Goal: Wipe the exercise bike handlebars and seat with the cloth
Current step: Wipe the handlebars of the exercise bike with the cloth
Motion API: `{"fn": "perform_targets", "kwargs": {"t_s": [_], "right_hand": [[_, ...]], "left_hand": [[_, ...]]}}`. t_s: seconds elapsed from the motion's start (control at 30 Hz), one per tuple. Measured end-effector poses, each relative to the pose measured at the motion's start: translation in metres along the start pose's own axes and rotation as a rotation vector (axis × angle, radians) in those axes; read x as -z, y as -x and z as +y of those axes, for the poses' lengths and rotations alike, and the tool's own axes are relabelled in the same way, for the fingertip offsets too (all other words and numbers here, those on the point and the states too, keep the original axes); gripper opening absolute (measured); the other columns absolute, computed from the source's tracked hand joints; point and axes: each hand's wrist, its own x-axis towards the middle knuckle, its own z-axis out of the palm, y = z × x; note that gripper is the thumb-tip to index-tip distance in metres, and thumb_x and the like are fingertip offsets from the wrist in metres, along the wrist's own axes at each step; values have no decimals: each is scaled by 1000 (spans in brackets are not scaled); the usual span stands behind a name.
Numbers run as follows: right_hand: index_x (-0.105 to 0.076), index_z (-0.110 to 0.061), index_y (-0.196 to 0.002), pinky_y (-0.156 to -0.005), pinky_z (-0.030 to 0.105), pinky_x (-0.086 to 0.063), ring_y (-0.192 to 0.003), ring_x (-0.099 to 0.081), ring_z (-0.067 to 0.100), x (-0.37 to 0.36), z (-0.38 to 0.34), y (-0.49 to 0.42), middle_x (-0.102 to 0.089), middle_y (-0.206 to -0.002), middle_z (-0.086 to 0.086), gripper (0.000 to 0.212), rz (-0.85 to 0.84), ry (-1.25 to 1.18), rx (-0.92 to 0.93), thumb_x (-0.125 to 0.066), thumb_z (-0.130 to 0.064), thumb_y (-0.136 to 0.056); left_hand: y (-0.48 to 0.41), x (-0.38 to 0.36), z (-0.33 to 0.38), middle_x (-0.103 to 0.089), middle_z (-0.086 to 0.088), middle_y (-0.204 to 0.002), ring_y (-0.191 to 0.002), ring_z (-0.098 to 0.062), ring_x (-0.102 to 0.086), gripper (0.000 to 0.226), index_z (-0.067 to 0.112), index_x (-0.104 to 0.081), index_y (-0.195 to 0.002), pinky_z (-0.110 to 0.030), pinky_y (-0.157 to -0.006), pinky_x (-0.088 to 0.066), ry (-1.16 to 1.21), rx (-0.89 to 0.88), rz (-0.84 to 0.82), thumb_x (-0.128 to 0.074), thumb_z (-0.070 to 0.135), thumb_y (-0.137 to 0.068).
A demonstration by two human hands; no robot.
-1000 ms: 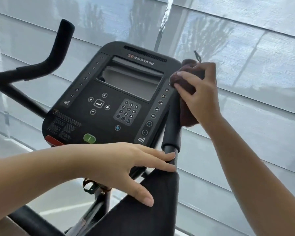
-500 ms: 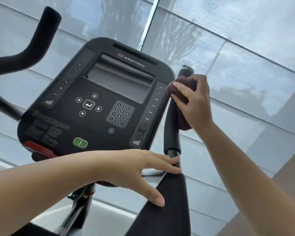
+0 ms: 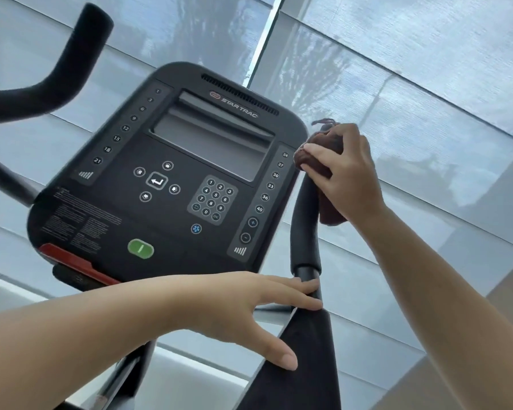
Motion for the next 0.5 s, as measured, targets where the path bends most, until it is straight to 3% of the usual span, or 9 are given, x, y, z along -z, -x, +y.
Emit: {"fn": "perform_targets", "kwargs": {"t_s": [0.07, 0.17, 0.23, 0.37, 0.5], "right_hand": [[-68, -13, -105, -75, 43, -52, -88, -50, 40, -5, -6, 6, -55, -111, 21, 24, -13, 92, 30, -63, -25, -85], [-68, -12, -98, -70, 44, -52, -85, -47, 37, -10, -16, 22, -56, -110, 18, 22, -161, 163, 100, -61, -28, -86], [-69, -13, -96, -73, 44, -50, -85, -45, 35, -8, -20, 30, -54, -111, 15, 22, -280, 134, 136, -63, -30, -85], [-71, -19, -102, -88, 32, -37, -90, -48, 31, 6, -21, 40, -50, -111, 9, 24, -459, -120, 78, -68, -28, -81], [-70, -29, -99, -92, 22, -37, -95, -51, 11, 24, -19, 52, -48, -102, 0, 21, -581, -468, -49, -71, -21, -79]], "left_hand": [[0, 0, -1, -10, 55, -131, -123, 28, -7, 65, 59, -30, -128, -20, -108, -10, 15, 2, -3, -68, 46, -76], [1, -1, -1, -11, 54, -132, -125, 25, -10, 64, 58, -32, -128, -24, -111, -12, 40, 0, 4, -68, 45, -77], [2, -2, -1, -12, 54, -131, -123, 27, -10, 64, 58, -32, -128, -17, -108, -13, 66, -3, 7, -68, 43, -77], [3, -5, -2, -17, 50, -134, -125, 24, -13, 63, 57, -34, -127, -19, -109, -14, 75, -9, 35, -70, 41, -76], [3, -7, 1, -18, 49, -134, -124, 25, -13, 63, 54, -35, -128, -13, -106, -12, 84, 11, 44, -69, 38, -77]]}}
